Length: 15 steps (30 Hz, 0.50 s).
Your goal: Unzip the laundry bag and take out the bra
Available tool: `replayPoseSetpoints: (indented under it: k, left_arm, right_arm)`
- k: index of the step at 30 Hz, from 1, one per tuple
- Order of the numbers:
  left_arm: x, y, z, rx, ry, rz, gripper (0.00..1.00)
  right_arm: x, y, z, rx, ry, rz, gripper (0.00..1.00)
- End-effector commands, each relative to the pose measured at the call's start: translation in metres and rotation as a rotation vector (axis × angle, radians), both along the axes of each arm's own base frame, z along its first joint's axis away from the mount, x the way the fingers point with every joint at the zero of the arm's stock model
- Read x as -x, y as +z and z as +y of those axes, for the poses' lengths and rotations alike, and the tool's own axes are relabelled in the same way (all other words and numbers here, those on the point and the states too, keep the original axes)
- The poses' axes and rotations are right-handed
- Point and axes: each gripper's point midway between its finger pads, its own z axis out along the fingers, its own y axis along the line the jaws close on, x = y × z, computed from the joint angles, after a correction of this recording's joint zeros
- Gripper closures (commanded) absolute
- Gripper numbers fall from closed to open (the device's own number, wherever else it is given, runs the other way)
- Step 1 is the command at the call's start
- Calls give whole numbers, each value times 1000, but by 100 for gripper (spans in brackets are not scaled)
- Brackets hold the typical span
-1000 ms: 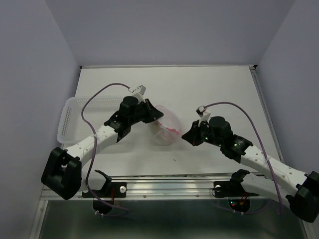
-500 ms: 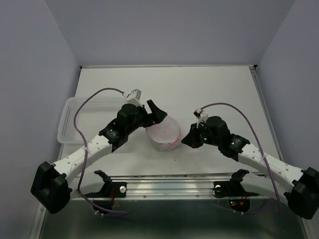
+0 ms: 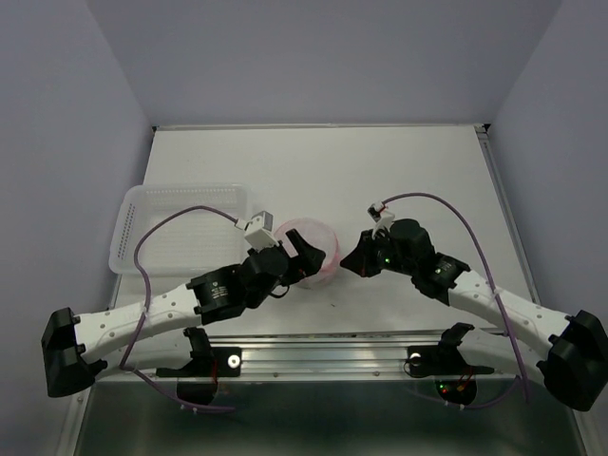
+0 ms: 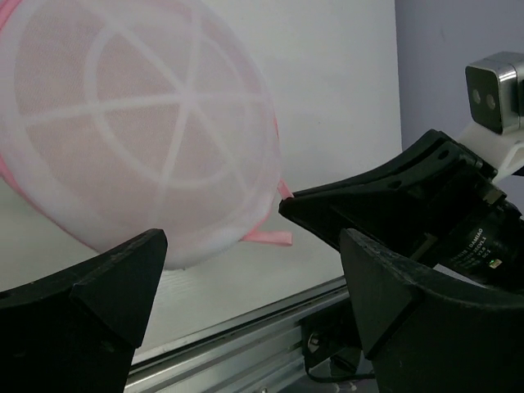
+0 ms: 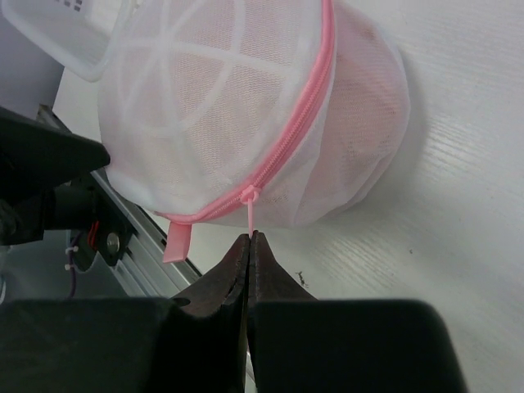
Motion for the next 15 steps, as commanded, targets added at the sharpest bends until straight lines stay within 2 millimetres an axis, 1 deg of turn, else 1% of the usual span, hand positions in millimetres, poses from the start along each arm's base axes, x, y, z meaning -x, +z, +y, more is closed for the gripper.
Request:
replayPoseSetpoints:
  k: [1,2,3,4,5,6,7,9,10,11,13,15]
  left_arm:
    - [5,19,4,69,114,8,1]
    - [9,16,-2,80,106,27,1]
    - [16,11,-12,78,89,53,1]
    - [19,2,-11,41,99,78,1]
    - [23,4,-16,48,110,95,1]
    - [26,-5,-20,42,133,127,1]
    - [31,-11,-21,19,133,138,1]
    - [31,-18,-22,26,162,155,3]
    - [29,-25,-21,52,190,167,5]
    - [29,-26,-22,75,197,171,6]
    - [28,-22,-22,149,213,179,7]
    - [24,-26,-16,191,251,170,8]
  right_arm:
    - [-11,10,5,-40,-20,-50,99]
    - [-11,8,5,-38,-19,-46,99]
    - [-11,8,5,-36,-16,-47,99]
    - [-13,7,5,-33,-21,-47,99]
    - [-13,7,5,-31,-24,-47,99]
    - [-13,7,4,-30,-26,-50,99]
    - [-13,7,4,-30,-28,-52,99]
    - [-13,6,4,-29,-28,-51,99]
    - [-12,5,4,-32,-25,-47,99]
    - [-11,5,4,-32,-22,-46,99]
    - [-9,4,4,-34,-13,-42,99]
    - [-7,4,5,-37,-3,-42,99]
